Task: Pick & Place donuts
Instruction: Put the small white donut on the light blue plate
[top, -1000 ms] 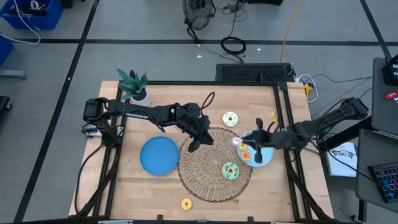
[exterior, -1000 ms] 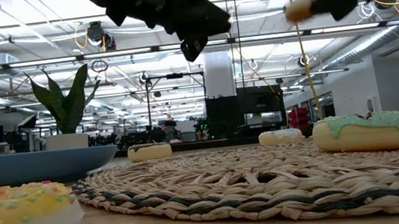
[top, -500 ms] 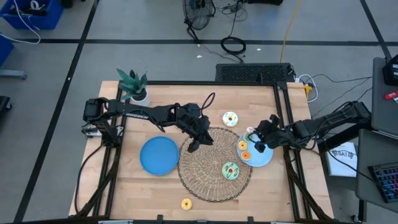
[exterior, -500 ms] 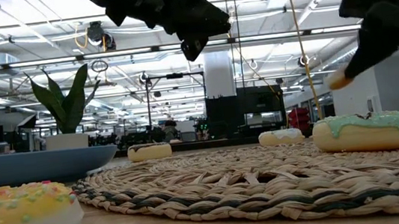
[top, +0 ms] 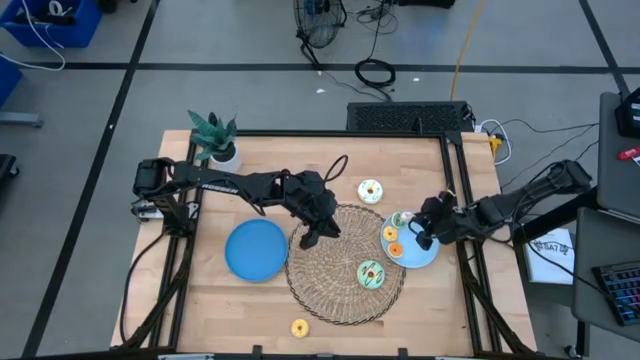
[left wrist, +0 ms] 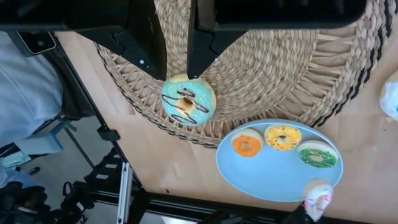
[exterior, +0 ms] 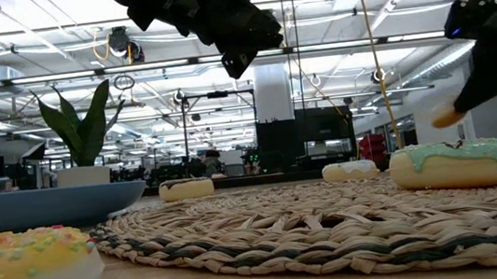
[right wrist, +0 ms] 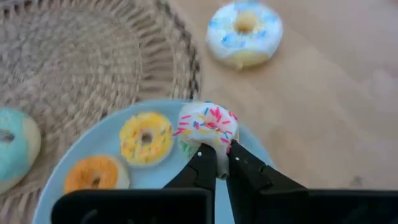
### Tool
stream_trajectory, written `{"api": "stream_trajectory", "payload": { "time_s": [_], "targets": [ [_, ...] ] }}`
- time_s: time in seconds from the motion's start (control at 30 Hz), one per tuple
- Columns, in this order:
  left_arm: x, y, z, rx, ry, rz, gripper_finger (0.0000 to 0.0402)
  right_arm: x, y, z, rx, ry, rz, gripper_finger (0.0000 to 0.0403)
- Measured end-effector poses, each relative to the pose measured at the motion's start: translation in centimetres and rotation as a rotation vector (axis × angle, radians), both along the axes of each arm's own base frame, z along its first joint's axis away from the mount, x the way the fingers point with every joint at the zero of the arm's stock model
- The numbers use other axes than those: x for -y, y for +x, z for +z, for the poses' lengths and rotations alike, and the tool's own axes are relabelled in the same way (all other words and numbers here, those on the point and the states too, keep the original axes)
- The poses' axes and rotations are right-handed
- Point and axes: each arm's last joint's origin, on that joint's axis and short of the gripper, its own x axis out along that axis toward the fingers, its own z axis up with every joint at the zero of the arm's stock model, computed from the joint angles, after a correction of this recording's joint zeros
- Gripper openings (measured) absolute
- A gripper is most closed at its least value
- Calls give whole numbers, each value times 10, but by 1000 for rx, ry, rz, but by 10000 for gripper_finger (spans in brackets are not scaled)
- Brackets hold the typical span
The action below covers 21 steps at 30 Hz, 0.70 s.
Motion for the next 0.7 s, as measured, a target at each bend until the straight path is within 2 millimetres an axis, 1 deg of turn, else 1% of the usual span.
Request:
{"api": "stream_trajectory", "payload": {
  "time_s": [0.23, 0.37, 0.6, 0.7],
  "targets": [
    [0, 0, 0, 3, 6, -4, 67, -4, -11, -6, -59, 40, -27, 10],
    [0, 0, 0, 4, 7, -4, 67, -5, -13, -10, -67, 50, -35, 10],
    [0, 0, 0, 7, 6, -3, 67, -5, -16, -39, -102, 87, -14, 38],
    [0, 0, 0, 8, 6, -3, 67, -5, -16, -46, -88, 94, -12, 42]
  ]
}}
